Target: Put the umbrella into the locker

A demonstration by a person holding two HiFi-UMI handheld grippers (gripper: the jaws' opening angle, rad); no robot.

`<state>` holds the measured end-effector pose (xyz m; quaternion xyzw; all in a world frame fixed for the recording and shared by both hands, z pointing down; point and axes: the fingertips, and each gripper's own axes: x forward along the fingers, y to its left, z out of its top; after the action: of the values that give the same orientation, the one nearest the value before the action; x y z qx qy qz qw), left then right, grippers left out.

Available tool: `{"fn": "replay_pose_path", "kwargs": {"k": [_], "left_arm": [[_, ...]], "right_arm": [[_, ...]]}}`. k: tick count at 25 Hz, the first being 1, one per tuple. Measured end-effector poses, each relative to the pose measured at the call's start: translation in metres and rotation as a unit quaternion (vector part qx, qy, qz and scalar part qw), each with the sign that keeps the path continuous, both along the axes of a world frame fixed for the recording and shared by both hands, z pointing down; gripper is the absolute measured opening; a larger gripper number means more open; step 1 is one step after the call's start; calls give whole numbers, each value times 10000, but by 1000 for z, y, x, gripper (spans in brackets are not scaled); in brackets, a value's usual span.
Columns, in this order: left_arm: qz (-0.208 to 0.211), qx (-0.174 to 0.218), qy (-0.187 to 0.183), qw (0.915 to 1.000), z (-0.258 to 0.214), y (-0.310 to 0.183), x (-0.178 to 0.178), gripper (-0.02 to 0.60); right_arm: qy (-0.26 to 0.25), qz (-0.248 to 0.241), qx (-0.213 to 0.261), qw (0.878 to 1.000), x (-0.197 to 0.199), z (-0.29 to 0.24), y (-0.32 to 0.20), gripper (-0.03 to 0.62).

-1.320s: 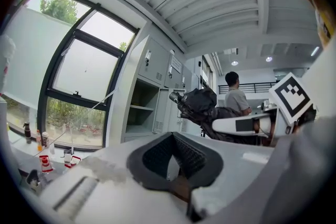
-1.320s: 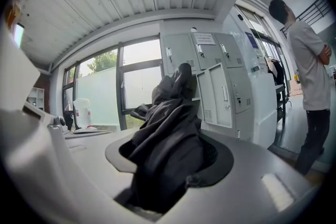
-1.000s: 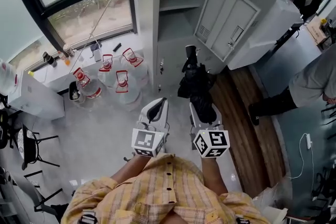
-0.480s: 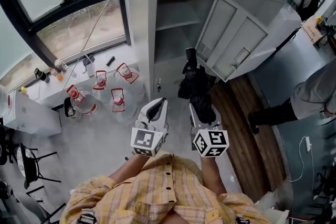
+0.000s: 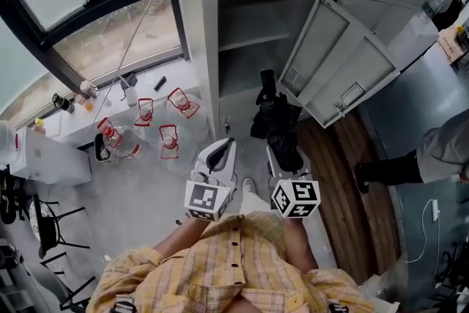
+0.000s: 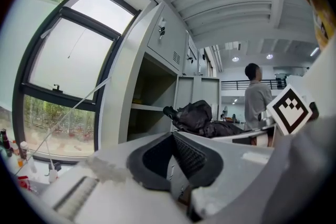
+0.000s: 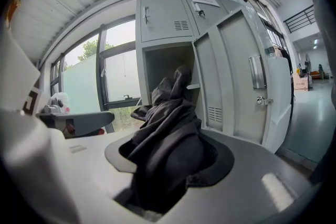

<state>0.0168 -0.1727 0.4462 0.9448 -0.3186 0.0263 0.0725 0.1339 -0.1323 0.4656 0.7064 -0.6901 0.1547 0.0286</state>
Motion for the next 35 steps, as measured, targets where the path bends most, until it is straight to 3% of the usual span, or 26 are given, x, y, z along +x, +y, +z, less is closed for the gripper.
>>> {"fn": "replay_pose_path", "kwargs": {"k": [12,15,20,35], "left_arm": [[-789,-243,-304,9961,7,-58,34,-3],[-955,-293,-223,9947,12,-65,40,-3],[-1180,-109,-334,9924,10,-80,43,-3],[-1693,-179,-556,9838,24,-102,35,-3]], "right_arm": [[-104,-693,-340,9970,41,29,-83,221],[-97,-867,-371,9955,48,33,-98,221],[-42,-1054,-396,9936,56,42,-125,222],[54,-1421,-478,9887,62,75,-226,224]]}}
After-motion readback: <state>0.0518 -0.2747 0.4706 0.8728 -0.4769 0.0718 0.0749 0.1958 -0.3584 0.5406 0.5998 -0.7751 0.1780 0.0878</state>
